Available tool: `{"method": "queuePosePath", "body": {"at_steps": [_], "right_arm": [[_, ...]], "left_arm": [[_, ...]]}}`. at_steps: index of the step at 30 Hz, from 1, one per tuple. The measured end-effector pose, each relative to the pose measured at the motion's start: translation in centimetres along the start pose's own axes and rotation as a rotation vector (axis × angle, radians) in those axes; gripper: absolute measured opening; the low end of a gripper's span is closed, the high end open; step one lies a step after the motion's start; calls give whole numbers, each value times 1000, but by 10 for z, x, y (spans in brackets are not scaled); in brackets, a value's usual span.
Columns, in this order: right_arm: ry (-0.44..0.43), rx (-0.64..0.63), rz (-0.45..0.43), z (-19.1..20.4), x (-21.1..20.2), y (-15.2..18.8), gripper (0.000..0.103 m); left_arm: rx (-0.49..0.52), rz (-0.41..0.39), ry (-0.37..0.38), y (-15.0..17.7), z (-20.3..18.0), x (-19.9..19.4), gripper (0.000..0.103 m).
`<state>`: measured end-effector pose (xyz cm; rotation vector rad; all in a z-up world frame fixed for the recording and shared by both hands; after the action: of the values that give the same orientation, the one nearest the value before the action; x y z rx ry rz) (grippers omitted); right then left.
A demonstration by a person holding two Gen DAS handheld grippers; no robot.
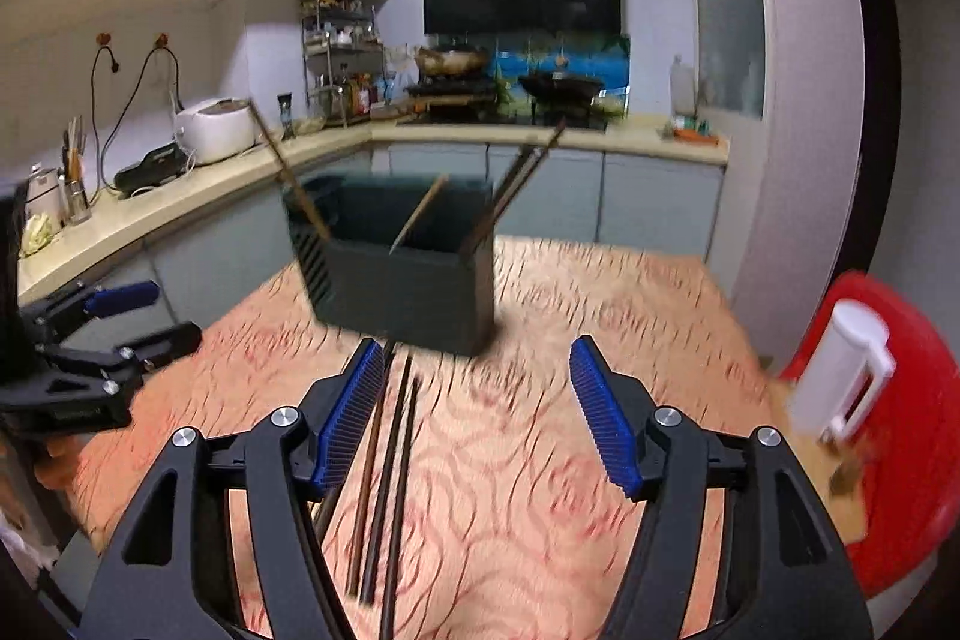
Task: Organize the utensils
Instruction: 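Move both open tools back down to the chopsticks on the table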
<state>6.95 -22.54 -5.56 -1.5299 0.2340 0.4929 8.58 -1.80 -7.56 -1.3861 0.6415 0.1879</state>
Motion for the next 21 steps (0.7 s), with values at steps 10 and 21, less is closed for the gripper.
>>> {"method": "queuePosePath", "body": {"at_steps": [10, 21], "right_arm": [[24, 20, 73, 3, -5, 52, 63], [52, 28, 118, 0, -2, 79, 63]], "left_arm": [[21, 87, 42, 64, -24, 5, 80], [55, 215, 122, 106, -54, 22, 80]]}}
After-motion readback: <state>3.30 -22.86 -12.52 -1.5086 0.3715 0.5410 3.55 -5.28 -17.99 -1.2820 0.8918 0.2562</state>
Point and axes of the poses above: each gripper's, at about its wrist camera, not at the fingertips, and x roughly the way its jaws point, z to its left, y to its underside, the point moved 5 cm from there along x, roughly the way its jaws point
